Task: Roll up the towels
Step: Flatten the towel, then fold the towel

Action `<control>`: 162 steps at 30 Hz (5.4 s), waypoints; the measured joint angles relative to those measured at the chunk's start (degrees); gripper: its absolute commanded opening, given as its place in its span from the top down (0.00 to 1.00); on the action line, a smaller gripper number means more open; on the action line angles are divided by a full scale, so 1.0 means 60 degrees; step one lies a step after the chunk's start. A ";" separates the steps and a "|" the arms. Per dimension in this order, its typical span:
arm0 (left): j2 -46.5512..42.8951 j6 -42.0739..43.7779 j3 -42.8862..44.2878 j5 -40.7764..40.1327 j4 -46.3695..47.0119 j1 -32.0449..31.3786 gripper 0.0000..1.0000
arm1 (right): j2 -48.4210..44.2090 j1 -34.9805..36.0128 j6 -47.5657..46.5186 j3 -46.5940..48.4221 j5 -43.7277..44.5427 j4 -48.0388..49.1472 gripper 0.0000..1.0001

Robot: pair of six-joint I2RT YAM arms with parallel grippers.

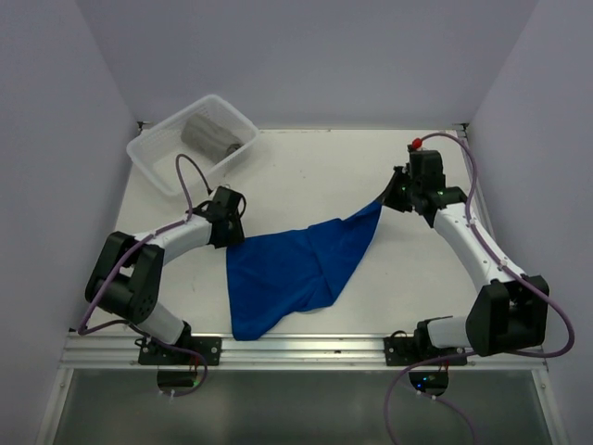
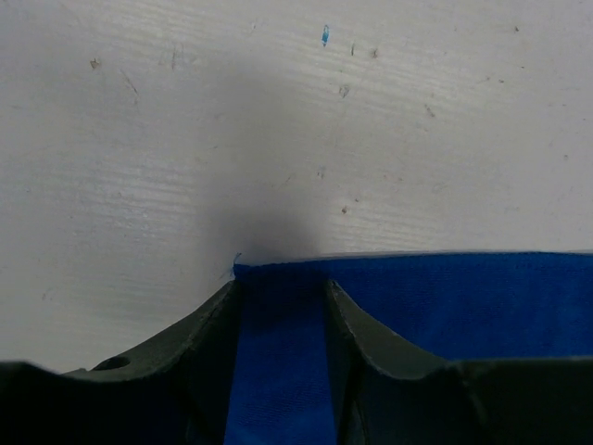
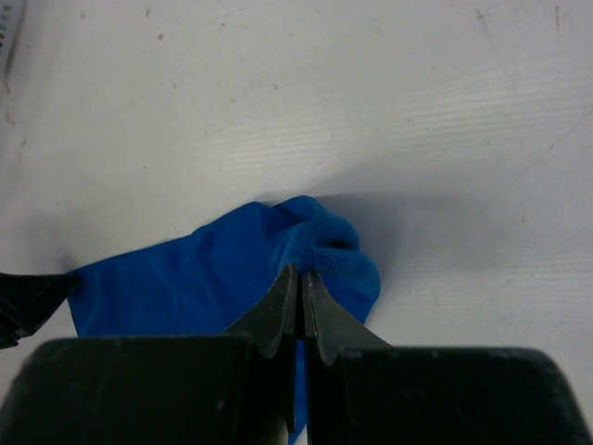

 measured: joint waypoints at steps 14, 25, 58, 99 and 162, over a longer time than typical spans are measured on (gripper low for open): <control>0.0153 0.0015 -0.0004 -0.0430 -0.0091 0.0000 0.65 | 0.0000 -0.0029 -0.0058 -0.0321 -0.0004 -0.0113 1.00; 0.0280 0.0098 -0.0091 -0.0616 0.0583 0.0000 1.00 | 0.0000 -0.0131 -0.0055 -0.0430 -0.0186 -0.0095 1.00; -0.4929 0.0459 0.1417 -0.1891 -0.1279 0.2495 1.00 | -0.2783 -0.0339 -0.0714 0.1078 0.0237 -0.1858 1.00; -0.6043 0.0415 0.1617 -0.1825 -0.1909 0.2495 1.00 | -0.4415 -0.0350 -0.0568 0.0601 0.0189 -0.4087 1.00; -0.3158 -0.0346 -0.0725 -0.1770 0.0860 0.2492 1.00 | -0.2127 -0.0339 -0.1781 -0.2510 0.1282 -0.0612 1.00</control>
